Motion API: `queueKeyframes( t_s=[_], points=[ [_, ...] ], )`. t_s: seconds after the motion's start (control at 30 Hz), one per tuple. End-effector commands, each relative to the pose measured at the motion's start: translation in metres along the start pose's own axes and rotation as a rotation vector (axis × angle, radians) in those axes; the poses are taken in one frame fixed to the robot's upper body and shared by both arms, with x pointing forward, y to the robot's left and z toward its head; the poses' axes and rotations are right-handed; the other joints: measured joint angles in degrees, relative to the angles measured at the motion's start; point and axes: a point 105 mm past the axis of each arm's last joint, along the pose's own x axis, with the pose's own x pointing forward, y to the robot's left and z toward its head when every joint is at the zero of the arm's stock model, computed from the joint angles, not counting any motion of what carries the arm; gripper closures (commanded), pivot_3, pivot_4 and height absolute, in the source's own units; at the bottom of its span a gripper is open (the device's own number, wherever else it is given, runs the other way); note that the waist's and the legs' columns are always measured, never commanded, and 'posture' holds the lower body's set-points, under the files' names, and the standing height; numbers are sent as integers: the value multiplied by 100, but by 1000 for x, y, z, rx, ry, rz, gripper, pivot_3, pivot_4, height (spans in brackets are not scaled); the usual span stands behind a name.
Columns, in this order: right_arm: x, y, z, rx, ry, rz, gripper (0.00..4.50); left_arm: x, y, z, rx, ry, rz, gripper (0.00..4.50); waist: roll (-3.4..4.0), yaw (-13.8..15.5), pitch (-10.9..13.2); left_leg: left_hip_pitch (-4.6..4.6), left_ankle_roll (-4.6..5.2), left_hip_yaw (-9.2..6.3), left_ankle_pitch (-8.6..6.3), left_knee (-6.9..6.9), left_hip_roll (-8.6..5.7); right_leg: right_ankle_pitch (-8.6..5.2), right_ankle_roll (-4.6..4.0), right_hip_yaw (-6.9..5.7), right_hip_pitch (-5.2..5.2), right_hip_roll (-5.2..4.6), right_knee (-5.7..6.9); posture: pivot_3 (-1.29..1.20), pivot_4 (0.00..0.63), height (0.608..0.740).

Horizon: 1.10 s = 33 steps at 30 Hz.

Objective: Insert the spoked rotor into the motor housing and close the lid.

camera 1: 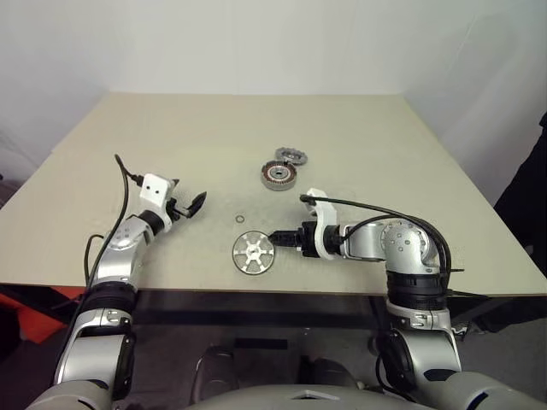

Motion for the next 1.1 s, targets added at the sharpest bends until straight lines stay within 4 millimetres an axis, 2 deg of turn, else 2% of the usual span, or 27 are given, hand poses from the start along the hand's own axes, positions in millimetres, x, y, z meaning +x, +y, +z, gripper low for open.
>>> queueKeyframes(
  t_s=[0.03,0.13,0.23,0.33,0.47,0.57,0.63,0.73,0.9,1.1],
  points=[
    [-1,-5,46,51,-181,-3,1163,6,-8,22,22,-72,-39,79,0,-17,0,0,0,0,0,2,0,0,-1,0,0,0,2,0,0,740],
    [4,-20,82,-3,-328,-69,1163,9,-19,22,20,-78,-70,79,0,-33,0,1,-2,1,1,9,0,0,-2,1,-3,-2,12,0,0,740],
    [6,-28,109,-320,-438,-175,1163,11,-27,24,19,-83,-90,79,0,-25,0,-2,-2,2,1,10,0,1,-3,0,-2,-5,13,0,0,740],
    [14,-17,118,-654,-427,-160,1163,12,-29,25,20,-80,-97,79,-1,-45,1,-9,4,3,-3,11,-1,13,-25,-1,-6,-4,13,0,0,740],
    [29,-8,119,-1113,-343,-184,1163,12,-29,23,21,-75,-95,79,-1,-80,1,-23,12,4,-7,16,2,21,-50,-1,-23,1,19,0,0,740],
    [44,-4,118,-1350,-278,-200,1163,12,-30,22,22,-71,-97,79,0,-91,2,-24,27,4,-15,28,4,16,-58,-2,-24,1,30,0,0,740],
    [52,-2,116,-1416,-248,-192,1163,12,-31,23,21,-72,-98,79,-2,-114,3,-25,45,5,-26,40,5,16,-59,-1,-23,0,37,0,0,740],
    [63,0,109,-1422,-210,-163,1163,13,-33,24,20,-74,-103,79,0,-163,4,-29,62,4,-36,60,6,15,-60,-1,-22,-2,47,0,0,740],
    [73,-16,97,-1366,-131,-206,1163,13,-35,25,20,-78,-109,79,1,-204,6,-31,64,3,-37,68,6,16,-62,-1,-21,-4,57,0,0,740],
    [72,-40,87,-1247,-72,-260,1163,11,-37,25,23,-79,-118,79,4,-215,7,-23,63,3,-37,71,9,11,-71,-1,-22,-3,73,0,0,740]
  ],
)
